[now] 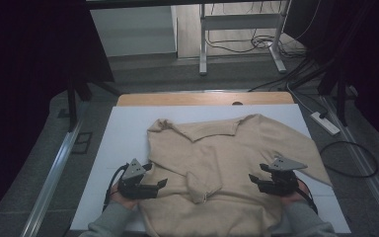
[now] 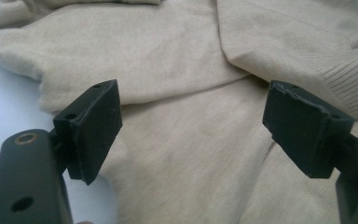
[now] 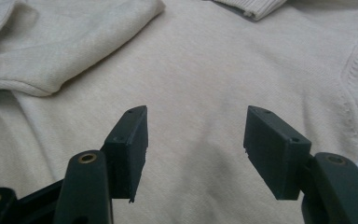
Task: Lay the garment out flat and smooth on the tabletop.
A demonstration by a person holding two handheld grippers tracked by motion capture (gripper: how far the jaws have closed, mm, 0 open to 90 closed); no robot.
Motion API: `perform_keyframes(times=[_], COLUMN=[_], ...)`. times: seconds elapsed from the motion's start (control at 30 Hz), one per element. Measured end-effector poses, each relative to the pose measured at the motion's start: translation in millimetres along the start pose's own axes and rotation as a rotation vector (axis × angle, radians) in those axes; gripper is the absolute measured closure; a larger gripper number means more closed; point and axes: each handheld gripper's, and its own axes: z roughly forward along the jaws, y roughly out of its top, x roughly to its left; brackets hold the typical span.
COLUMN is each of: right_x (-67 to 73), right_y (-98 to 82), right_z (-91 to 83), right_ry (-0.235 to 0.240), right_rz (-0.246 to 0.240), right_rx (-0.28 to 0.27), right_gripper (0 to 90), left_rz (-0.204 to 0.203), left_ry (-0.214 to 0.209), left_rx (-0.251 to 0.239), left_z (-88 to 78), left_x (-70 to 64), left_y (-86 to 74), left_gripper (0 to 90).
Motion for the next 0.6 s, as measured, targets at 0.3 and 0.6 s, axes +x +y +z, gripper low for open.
perform_keyframes(times=[0.3,0.6], right_x=[-5.7,-4.0], right_y=[-2.8,-4.0], right_z=[1.3,4.2], right_ry=[0.001,0.0], right_rz=[0.006,-0.016], right_rx=[-0.003,0.01], right_gripper=[39.0,36.7], left_rz=[0.024,0.036], left_ry=[-0.039,-0.085], left_rx=[0.018,0.022], left_z=[8.4,19.3], left_x=[-10.3,-21.1], left_y=[9.4,22.4], left_gripper=[19.5,19.4])
